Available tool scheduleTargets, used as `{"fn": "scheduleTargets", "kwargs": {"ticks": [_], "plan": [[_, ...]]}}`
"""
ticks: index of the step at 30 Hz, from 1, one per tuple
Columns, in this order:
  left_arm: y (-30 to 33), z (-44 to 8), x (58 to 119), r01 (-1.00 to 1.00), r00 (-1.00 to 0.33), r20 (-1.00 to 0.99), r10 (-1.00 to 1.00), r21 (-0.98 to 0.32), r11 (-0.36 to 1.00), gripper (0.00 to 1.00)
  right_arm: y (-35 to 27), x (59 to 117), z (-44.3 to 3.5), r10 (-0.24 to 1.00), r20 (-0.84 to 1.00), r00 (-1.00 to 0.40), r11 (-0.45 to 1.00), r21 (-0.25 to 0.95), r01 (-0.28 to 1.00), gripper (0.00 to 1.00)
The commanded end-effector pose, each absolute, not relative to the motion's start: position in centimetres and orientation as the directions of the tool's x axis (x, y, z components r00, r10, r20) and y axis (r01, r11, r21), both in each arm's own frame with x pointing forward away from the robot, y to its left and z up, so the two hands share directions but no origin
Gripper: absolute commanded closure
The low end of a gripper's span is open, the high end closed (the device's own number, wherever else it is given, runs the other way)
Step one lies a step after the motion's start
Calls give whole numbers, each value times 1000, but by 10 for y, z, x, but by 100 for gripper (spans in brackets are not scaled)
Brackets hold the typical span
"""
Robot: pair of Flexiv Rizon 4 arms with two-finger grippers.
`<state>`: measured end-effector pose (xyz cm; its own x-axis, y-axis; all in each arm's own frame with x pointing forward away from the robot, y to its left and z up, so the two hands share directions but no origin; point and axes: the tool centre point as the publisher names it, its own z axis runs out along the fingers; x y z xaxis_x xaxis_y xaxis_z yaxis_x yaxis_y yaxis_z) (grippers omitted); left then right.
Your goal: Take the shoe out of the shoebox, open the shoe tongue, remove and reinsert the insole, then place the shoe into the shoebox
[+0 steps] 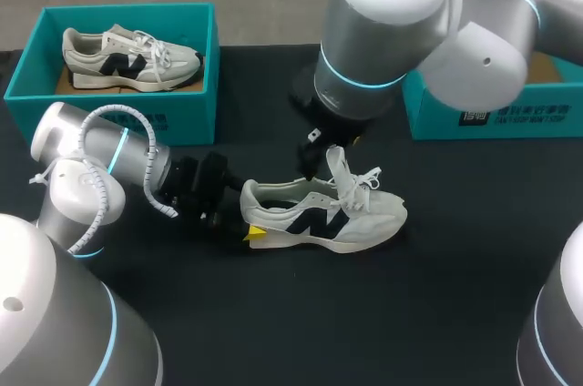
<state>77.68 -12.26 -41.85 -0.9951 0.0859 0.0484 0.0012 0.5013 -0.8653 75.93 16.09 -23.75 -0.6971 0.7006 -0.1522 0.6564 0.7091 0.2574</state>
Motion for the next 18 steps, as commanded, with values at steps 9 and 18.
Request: {"fn": "scheduleTargets", "kwargs": {"ticks": [9,18], "plan": [[-124,-422,778,1,-995,49,86,-863,505,100,181,769,-238,573,-184,-799,819,116,561,100],[-124,-422,778,1,-995,49,86,-863,505,100,181,769,-238,573,-184,-799,819,116,561,100]]}}
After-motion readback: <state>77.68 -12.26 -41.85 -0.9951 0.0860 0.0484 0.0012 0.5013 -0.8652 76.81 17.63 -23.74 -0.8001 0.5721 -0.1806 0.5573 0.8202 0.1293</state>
